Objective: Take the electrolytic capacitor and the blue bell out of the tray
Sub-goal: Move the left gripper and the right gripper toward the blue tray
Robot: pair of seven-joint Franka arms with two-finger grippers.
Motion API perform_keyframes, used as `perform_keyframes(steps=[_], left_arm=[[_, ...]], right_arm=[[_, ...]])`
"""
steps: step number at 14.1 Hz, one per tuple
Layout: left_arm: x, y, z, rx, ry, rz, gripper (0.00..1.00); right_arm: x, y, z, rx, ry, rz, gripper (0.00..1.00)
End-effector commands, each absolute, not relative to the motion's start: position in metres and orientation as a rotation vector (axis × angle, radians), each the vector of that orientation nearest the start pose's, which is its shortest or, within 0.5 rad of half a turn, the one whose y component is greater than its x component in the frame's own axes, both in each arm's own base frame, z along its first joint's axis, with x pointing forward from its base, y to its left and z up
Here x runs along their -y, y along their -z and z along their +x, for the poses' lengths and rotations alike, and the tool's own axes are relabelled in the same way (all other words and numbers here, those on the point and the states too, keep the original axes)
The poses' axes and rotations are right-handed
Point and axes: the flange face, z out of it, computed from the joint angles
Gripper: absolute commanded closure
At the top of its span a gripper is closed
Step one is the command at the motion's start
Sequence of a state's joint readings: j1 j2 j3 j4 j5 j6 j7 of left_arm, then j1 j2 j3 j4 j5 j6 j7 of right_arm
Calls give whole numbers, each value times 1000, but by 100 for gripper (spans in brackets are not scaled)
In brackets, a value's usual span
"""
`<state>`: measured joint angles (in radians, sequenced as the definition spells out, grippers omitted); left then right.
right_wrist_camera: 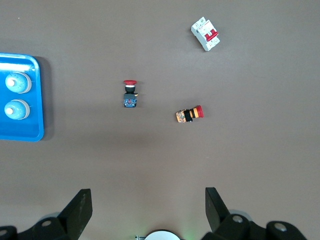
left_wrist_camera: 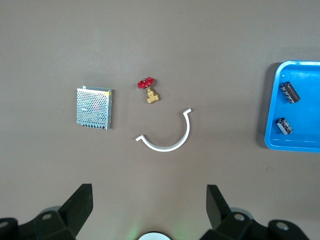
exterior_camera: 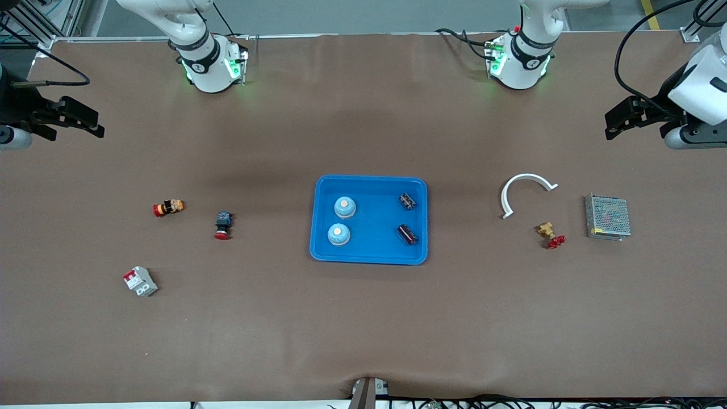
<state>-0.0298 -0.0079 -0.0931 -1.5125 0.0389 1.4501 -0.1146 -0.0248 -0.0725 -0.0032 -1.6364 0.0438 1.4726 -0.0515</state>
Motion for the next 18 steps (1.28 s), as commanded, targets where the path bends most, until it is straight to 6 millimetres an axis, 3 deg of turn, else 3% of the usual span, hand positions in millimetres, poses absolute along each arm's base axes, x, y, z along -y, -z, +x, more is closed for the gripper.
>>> perform_keyframes(steps=[1,7,10,14,18], left_arm=[[61,-650,534,-33,-65,-3115,0],[68,-641,537,-25,-90,-3121,0],[100,-619,548,-45,-99,-3122,0],[153,-563,551,127,-99,-3118,0],[197,-508,544,317,-78,-3112,0]], right_arm=[[14,-627,515,48,-128,-3095,0],[12,-627,516,53,-128,-3095,0],[15,-626,516,46,-132,-3093,0],[3,-624,518,60,-133,-3093,0],[-21,-611,535,72,-112,-3083,0]])
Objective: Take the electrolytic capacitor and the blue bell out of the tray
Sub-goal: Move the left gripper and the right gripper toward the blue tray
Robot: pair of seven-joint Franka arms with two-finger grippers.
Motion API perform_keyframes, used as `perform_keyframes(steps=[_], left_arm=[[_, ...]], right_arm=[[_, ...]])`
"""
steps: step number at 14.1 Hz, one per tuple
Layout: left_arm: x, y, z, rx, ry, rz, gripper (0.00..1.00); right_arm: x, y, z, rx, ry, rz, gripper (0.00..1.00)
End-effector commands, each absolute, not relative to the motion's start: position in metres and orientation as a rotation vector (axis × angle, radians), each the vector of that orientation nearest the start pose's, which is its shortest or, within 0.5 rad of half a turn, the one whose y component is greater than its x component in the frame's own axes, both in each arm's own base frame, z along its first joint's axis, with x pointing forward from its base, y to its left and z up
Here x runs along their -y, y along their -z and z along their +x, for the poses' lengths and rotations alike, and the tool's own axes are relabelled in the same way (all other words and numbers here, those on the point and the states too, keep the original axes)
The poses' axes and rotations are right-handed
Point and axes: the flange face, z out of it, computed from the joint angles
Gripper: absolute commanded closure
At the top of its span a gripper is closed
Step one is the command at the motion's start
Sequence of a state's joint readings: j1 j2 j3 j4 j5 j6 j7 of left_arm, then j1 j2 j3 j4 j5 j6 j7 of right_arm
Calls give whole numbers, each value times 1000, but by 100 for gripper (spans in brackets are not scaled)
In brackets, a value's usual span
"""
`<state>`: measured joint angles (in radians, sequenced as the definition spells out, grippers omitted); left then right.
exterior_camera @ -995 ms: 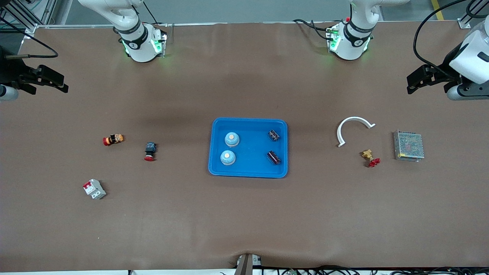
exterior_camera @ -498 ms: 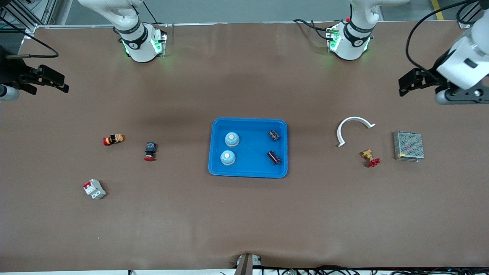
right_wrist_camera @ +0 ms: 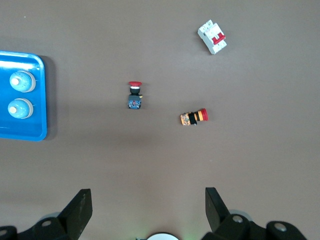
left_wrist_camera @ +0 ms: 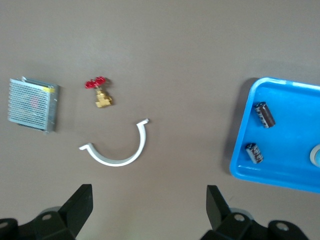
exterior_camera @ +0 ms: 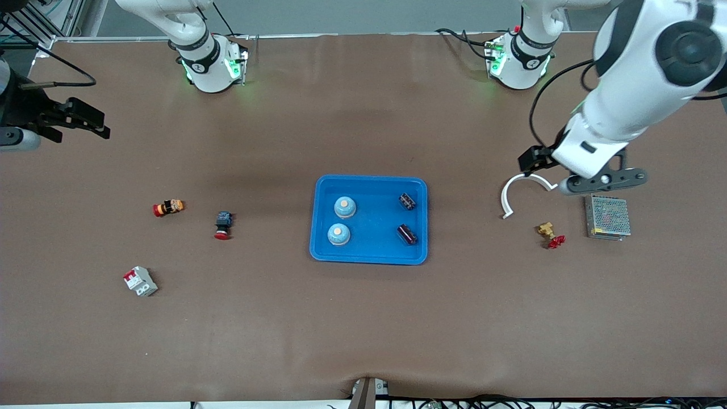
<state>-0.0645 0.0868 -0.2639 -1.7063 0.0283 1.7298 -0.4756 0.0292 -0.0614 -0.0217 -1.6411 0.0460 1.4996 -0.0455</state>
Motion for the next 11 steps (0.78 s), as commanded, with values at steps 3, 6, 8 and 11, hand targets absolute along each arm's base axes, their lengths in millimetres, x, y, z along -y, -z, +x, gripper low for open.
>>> perform_keyframes(steps=[3,6,8,11], left_arm=[[240,-463,539,523,-144,-3081,0],[285,-412,523,689,-133,-3071,0],[313,-385,512,771,-134,-3065,0],[350,-351,506,898,-118,-3062,0]], right_arm=[[-57,-585,556,15,-114,-3088,0],[-110,-552,570,-50,-140,-3081,0],[-124,-528,582,-81,-161,-3021,0],[-143,-506,591,-112,-167,-3015,0]])
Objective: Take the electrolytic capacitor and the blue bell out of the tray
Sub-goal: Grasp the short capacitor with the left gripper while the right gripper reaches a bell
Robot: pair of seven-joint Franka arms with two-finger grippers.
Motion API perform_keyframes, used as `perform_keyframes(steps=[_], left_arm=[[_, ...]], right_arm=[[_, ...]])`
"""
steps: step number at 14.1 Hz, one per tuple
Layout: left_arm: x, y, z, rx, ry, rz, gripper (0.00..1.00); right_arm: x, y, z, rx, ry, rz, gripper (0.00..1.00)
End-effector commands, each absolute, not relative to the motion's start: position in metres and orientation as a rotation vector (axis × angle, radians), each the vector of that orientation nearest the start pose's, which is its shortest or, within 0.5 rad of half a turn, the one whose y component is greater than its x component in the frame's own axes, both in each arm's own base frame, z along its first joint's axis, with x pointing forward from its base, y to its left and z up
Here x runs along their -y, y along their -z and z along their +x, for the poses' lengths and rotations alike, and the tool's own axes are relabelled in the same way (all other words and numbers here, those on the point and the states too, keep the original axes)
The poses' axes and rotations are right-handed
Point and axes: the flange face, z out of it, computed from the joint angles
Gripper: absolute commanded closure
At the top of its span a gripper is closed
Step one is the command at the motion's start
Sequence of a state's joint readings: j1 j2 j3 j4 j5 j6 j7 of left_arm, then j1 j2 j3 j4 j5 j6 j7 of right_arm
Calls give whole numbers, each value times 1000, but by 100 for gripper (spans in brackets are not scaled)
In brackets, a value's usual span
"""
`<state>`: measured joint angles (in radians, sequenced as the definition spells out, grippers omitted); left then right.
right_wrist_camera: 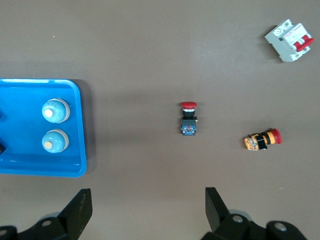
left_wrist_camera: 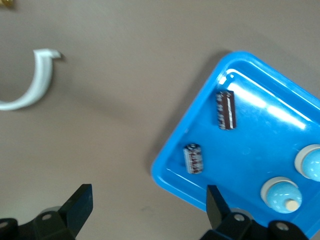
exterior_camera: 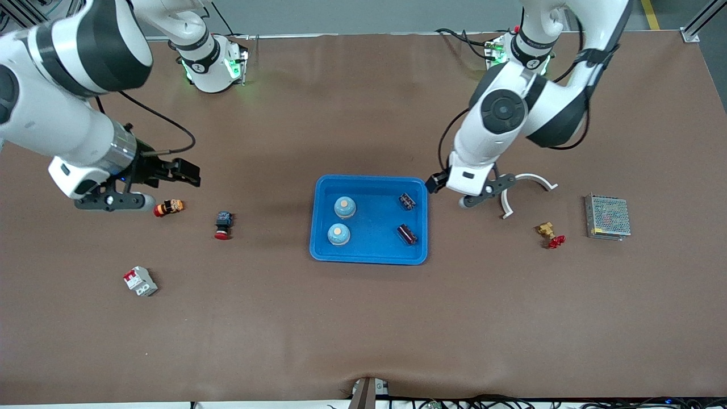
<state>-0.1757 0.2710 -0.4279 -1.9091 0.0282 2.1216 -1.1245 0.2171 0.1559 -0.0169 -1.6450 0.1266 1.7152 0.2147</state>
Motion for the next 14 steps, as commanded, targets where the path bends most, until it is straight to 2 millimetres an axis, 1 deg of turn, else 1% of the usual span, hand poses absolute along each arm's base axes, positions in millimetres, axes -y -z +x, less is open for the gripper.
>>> perform_keyframes(steps=[1,3,4,5,6,8,10,11,12,13,14], left_arm=[[361,-336,504,936,-98,-3053,0],[376,-305,499,966,-63,-3024,0],[380,-291,500,973,-58,-3017,0],[383,-284,500,996,-50,-3021,4],[388,-278,498,1010,-56,-3026,7],[395,-263,495,1004,-73,-3036,14],[397,-249,493,1000,-96,-3033,17],[397,-243,492,991,-97,-3033,21],[397,-237,492,978,-92,-3032,23],[398,-231,492,996,-96,-3031,24],[402,-226,490,1013,-98,-3036,24]], right_arm=[[-160,-498,592,-159,-165,-3018,0],[-190,-484,592,-189,-152,-3025,0],[-201,-477,592,-206,-151,-3026,0],[-209,-470,593,-224,-147,-3026,0],[-224,-462,592,-232,-141,-3026,0],[-245,-448,589,-306,-105,-3017,0],[-260,-434,585,-319,-85,-3013,0],[-264,-431,585,-318,-66,-3008,0],[-267,-421,585,-315,-67,-3010,0],[-267,-418,587,-313,-66,-3012,0],[-270,-409,587,-300,-73,-3018,0]])
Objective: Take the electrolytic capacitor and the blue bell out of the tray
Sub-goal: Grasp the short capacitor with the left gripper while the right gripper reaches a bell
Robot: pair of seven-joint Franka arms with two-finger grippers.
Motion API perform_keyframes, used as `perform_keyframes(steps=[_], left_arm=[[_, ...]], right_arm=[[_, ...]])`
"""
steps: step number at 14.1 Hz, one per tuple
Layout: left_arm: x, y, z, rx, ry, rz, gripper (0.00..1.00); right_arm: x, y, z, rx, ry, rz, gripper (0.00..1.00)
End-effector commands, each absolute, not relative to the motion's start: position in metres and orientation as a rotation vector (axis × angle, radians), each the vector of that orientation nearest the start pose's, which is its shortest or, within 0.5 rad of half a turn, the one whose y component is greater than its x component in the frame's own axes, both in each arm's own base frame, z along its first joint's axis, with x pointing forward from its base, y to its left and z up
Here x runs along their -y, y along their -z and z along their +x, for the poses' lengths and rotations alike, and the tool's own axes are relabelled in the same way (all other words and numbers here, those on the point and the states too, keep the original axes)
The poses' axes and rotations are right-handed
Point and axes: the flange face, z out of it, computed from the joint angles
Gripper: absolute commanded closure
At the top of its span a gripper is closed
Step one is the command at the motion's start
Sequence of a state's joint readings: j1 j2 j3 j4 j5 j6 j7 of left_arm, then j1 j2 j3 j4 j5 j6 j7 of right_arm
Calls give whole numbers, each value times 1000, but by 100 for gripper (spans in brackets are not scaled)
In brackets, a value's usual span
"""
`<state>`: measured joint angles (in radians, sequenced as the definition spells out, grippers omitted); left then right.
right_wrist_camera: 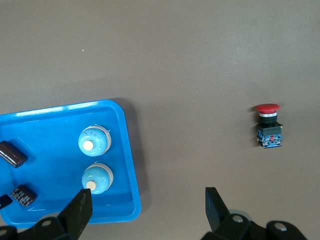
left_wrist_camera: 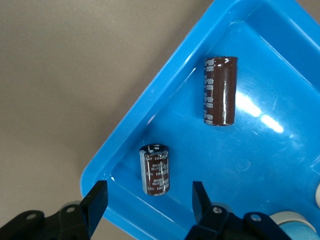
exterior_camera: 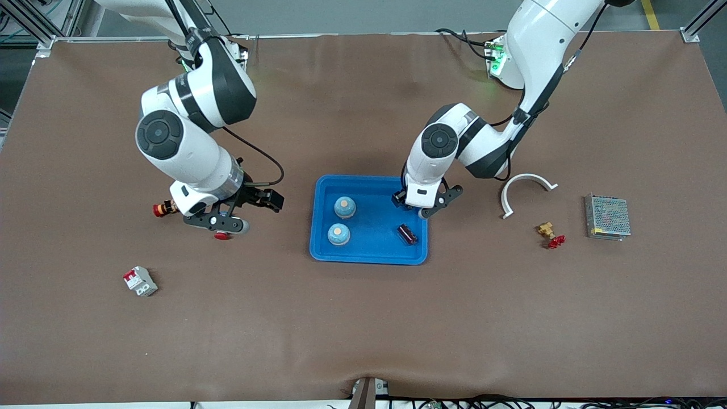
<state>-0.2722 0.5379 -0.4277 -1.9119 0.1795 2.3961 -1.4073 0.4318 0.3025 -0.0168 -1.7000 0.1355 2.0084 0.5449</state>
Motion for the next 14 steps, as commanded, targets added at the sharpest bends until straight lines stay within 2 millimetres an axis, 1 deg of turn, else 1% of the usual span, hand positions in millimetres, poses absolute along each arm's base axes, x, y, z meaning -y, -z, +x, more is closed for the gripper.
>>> perform_keyframes(steps=[1,2,3,4,5,7,9,10,11,12,13,14], left_arm=[[408,-221,486,1012,-100,-3043,24],[410,-215,484,1016,-108,-3043,25],[411,-214,487,1025,-111,-3043,26],[412,-211,486,1024,-118,-3042,28],[412,-207,485,1017,-123,-3039,29],[411,-195,483,962,-78,-3030,36],[412,-189,484,989,-46,-3013,40],[413,-190,486,994,-39,-3015,43],[414,-191,487,997,-40,-3017,49],[414,-190,487,1001,-39,-3015,58],[413,-188,487,1000,-45,-3012,69],[414,-189,487,1003,-43,-3014,81]], right_arm=[[-278,-401,586,-274,-73,-3027,0],[-282,-395,586,-266,-76,-3032,0],[-282,-388,589,-268,-71,-3031,0],[-287,-381,589,-267,-68,-3030,0],[-291,-378,587,-258,-73,-3032,0],[-294,-373,587,-257,-77,-3034,0],[-294,-369,588,-261,-79,-3035,0],[-294,-369,588,-263,-79,-3035,0],[-295,-369,587,-261,-77,-3035,0],[-298,-368,586,-254,-73,-3034,0],[-298,-369,587,-256,-66,-3033,0],[-300,-366,587,-253,-69,-3033,0]])
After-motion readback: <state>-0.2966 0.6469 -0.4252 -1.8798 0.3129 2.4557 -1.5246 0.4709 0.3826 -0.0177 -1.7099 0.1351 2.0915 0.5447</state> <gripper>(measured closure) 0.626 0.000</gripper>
